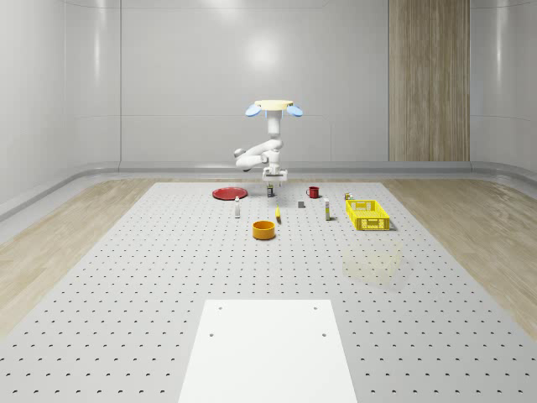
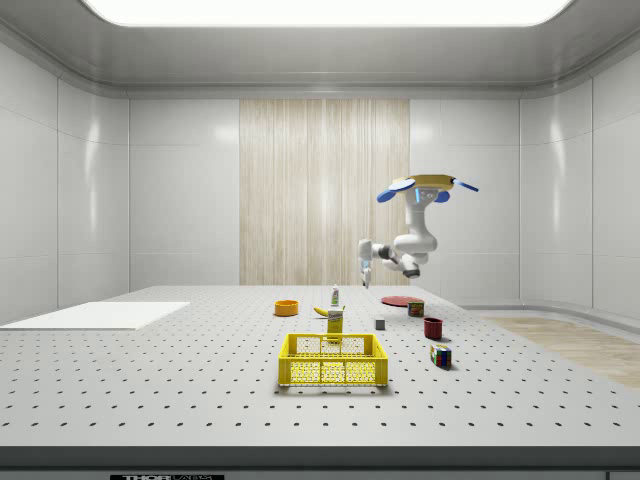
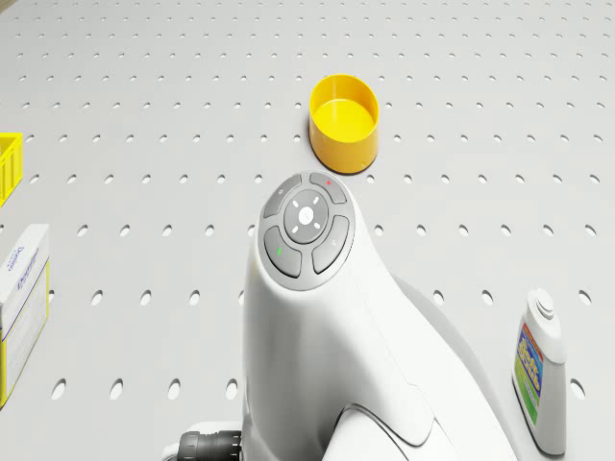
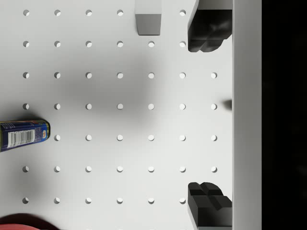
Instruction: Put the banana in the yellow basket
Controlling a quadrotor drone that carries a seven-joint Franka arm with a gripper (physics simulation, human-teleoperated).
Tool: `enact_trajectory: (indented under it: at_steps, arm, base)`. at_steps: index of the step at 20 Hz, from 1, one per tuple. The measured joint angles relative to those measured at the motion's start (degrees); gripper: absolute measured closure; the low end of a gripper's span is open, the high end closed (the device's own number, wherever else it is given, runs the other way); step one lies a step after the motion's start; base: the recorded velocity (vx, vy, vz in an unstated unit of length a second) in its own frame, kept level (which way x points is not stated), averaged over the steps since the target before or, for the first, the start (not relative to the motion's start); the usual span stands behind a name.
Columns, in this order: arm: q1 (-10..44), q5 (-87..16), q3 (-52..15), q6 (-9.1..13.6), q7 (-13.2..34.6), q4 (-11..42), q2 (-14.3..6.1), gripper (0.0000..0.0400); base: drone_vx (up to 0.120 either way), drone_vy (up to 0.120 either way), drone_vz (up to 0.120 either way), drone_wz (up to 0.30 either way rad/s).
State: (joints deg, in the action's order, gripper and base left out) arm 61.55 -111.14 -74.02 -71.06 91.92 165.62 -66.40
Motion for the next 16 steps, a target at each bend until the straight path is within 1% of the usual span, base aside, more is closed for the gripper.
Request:
enact_trajectory:
  at_steps: [4,5,13,14,16]
  arm:
    - [0.4,0.6,-0.4,-1.0,0.4,-0.1,-1.1,0.0]
    - [0.5,0.7,-0.4,-1.3,0.5,-0.1,-1.4,0.0]
    - [1.2,1.8,-1.1,-3.2,1.1,-0.2,-3.5,0.0]
    - [1.3,2.0,-1.1,-3.5,1.2,-0.3,-3.8,0.0]
    - [1.4,2.2,-1.3,-3.9,1.3,-0.3,-4.3,0.0]
  base:
    - [0.12,0.11,0.0,0.0]
    - [0.12,0.0,0.0,0.0]
    - [0.12,0.0,-0.12,0.0]
    - [0.12,0.0,-0.08,0.0]
    - [0.12,0.0,0.0,0.0]
